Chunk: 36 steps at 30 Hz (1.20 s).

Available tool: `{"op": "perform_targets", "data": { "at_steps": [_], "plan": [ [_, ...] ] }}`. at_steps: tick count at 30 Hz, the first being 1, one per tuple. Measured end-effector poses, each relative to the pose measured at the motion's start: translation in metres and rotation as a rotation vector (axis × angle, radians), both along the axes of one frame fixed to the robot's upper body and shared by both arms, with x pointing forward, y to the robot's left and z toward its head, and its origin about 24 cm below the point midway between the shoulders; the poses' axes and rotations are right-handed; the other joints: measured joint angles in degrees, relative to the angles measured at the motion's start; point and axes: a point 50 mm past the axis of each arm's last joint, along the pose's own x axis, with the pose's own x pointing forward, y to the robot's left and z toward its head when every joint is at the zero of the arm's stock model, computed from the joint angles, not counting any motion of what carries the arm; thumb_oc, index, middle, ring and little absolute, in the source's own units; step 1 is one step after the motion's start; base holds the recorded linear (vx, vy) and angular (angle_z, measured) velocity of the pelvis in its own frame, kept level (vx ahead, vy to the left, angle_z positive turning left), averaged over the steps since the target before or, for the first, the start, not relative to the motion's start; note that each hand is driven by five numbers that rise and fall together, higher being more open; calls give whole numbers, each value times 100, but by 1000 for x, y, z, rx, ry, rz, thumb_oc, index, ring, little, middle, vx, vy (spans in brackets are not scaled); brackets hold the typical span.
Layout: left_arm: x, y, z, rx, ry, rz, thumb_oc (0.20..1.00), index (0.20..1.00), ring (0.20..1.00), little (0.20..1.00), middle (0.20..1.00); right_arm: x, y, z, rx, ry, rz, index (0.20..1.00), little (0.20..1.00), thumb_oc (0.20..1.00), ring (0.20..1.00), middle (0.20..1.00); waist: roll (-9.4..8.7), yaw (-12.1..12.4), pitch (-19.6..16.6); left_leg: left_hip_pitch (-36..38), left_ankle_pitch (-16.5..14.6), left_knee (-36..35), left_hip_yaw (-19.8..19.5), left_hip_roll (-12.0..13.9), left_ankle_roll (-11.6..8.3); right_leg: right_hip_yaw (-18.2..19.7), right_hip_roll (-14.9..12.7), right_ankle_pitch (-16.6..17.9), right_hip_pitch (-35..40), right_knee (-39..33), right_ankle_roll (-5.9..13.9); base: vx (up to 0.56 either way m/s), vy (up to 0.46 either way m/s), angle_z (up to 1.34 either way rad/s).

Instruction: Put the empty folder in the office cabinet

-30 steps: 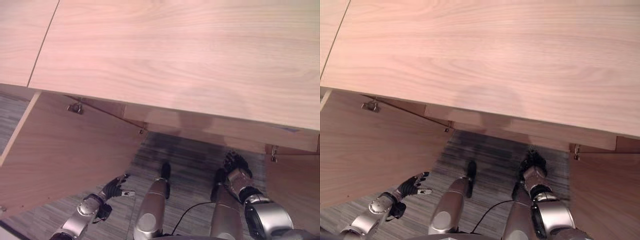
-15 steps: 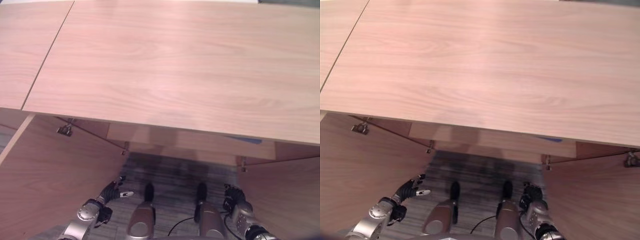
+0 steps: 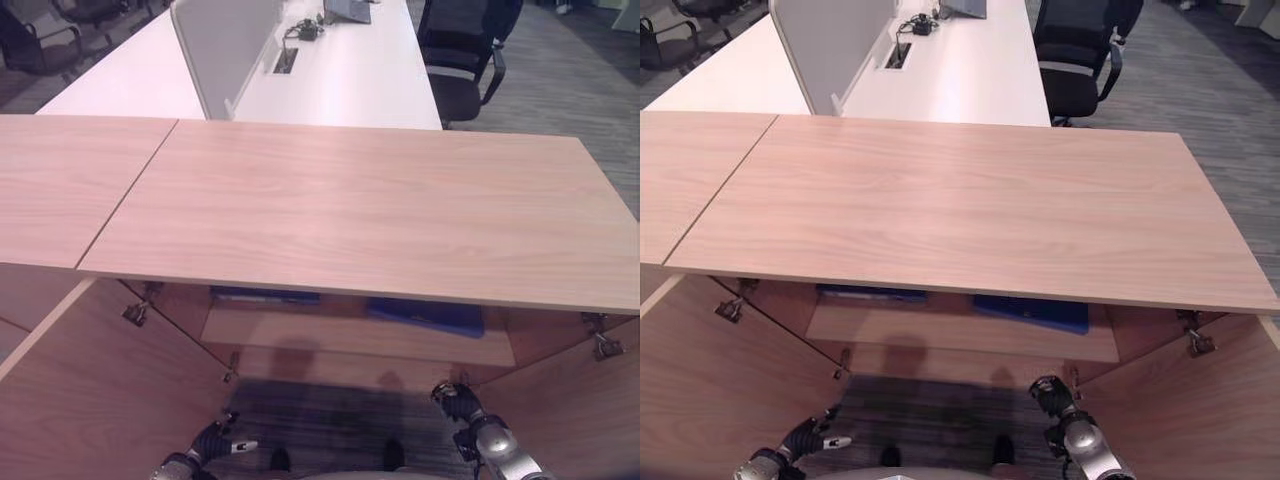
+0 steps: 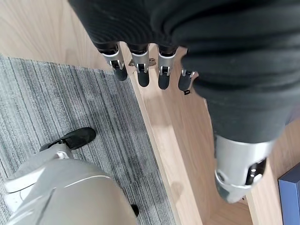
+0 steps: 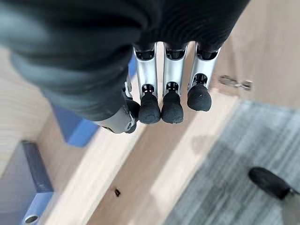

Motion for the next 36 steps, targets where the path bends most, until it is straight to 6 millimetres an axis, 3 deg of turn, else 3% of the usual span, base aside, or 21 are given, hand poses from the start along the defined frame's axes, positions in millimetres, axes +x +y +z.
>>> {"op": "perform_targets", "data": {
  "at_steps": [3,9,11,17,19,20,21,22,28,33,36],
  "plan": [
    [6,-5,11,-25,-57,-41,1000,1000,1000,1000,1000,14,0,7,-8,-34,8,200,200,200,200,200,59,68,58,-8,20,1,21,1,1,17,0,76,19,-76,4,-25,-15,-4],
    [19,-8,24,-42,-121,-90,1000,1000,1000,1000,1000,67,-4,35,-58,-162,2,200,200,200,200,200,235,222,488,-251,157,4,13,13,-32,40,32,267,-178,-186,-20,-110,-29,-1],
    [28,-7,34,-47,-162,-115,1000,1000,1000,1000,1000,89,-10,50,-90,-211,-24,200,200,200,200,200,262,311,767,-577,221,124,-70,11,-49,14,37,358,-433,-145,-56,-144,-11,12],
    [61,-7,49,-53,-256,-131,1000,1000,1000,1000,1000,128,-28,82,-93,-297,-166,200,200,200,200,200,442,567,1530,-1130,351,309,-263,6,-68,-110,-2,390,-932,145,-73,-110,-19,13],
    [64,-10,39,-55,-230,-108,1000,1000,1000,1000,1000,136,-29,90,-80,-321,-194,200,200,200,200,200,452,626,1654,-1329,372,373,-328,11,-81,-150,-2,356,-1112,246,-90,-40,-33,16],
    [59,-4,7,-1,-116,-25,1000,1000,1000,1000,1000,142,-28,96,-83,-338,-198,200,200,200,200,200,523,625,1766,-1380,382,471,-401,9,-88,-173,-16,318,-1141,338,-119,-34,-71,14],
    [50,-4,-14,82,38,11,1000,1000,1000,1000,1000,148,-20,100,-61,-371,-196,200,200,200,200,200,397,546,1840,-1443,373,516,-404,22,-95,-164,4,226,-1250,462,-117,-34,-93,7],
    [54,-9,-16,101,53,8,1000,1000,1000,1000,1000,151,-15,103,-39,-389,-203,200,200,200,200,200,316,522,1886,-1521,372,548,-398,30,-95,-156,-10,190,-1369,560,-115,-20,-82,-2],
    [95,-19,11,112,-171,-42,1000,1000,1000,1000,1000,158,-21,111,-33,-412,-274,200,200,200,200,200,229,546,1933,-1831,382,674,-476,32,-105,-195,-27,160,-1676,788,-181,-7,-30,4],
    [90,-21,8,113,-166,-59,1000,1000,1000,1000,1000,167,-21,130,-5,-502,-287,200,200,200,200,200,232,541,1933,-1847,384,666,-511,30,-105,-204,-28,115,-1703,841,-200,17,7,2],
    [84,-20,5,128,-145,-68,1000,1000,1000,1000,1000,176,-10,151,41,-618,-244,200,200,200,200,200,237,531,1931,-1839,384,665,-511,26,-106,-202,-22,118,-1703,860,-200,0,0,0]
  ]
}}
